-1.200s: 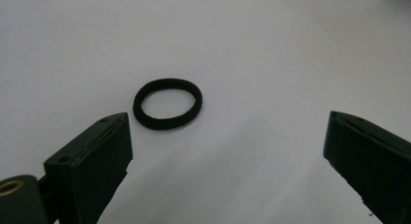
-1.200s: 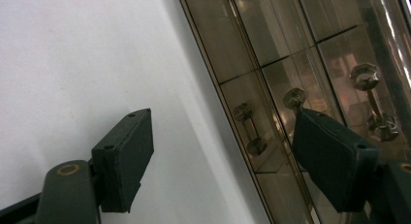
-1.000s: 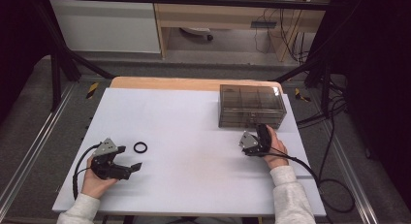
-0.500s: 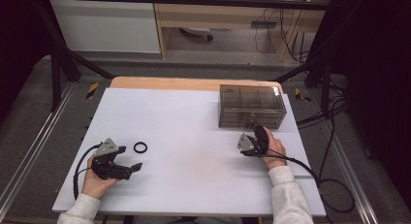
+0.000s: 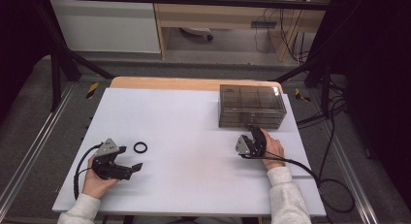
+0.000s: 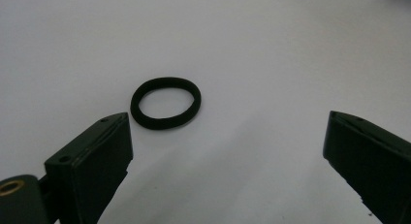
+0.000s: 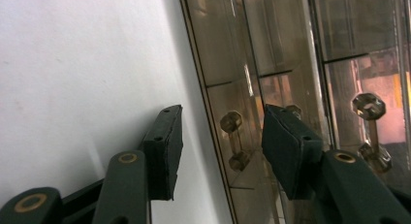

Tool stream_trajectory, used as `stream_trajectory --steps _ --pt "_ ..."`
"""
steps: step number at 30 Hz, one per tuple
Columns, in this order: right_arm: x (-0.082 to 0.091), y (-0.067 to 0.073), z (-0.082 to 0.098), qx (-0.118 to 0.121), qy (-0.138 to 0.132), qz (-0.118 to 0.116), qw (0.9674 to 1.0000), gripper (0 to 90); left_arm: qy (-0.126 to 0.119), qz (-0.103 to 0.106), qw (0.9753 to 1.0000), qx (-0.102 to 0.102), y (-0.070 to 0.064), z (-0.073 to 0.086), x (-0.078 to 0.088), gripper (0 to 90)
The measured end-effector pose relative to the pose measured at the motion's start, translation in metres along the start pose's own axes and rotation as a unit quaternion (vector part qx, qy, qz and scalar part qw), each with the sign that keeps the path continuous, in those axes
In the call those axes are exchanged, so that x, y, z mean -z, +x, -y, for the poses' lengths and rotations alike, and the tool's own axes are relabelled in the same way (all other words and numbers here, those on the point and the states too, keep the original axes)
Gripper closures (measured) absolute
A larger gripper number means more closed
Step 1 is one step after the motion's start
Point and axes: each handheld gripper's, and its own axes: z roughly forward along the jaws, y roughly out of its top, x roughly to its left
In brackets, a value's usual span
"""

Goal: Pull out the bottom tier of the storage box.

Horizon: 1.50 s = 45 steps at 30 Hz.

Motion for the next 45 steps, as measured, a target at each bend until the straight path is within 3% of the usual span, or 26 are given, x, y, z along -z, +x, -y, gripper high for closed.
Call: stream_trajectory --steps 23,45 --pt "-0.013 0.007 0.001 0.045 0.01 0.039 0.9982 60.1 0.002 -0.002 1.0 0.001 0.0 0.0 -0.001 3.8" --pt "-0.02 0.012 0.003 0.051 0.012 0.055 0.9971 69.5 0.003 -0.001 1.0 0.001 0.0 0.001 -0.002 4.0"
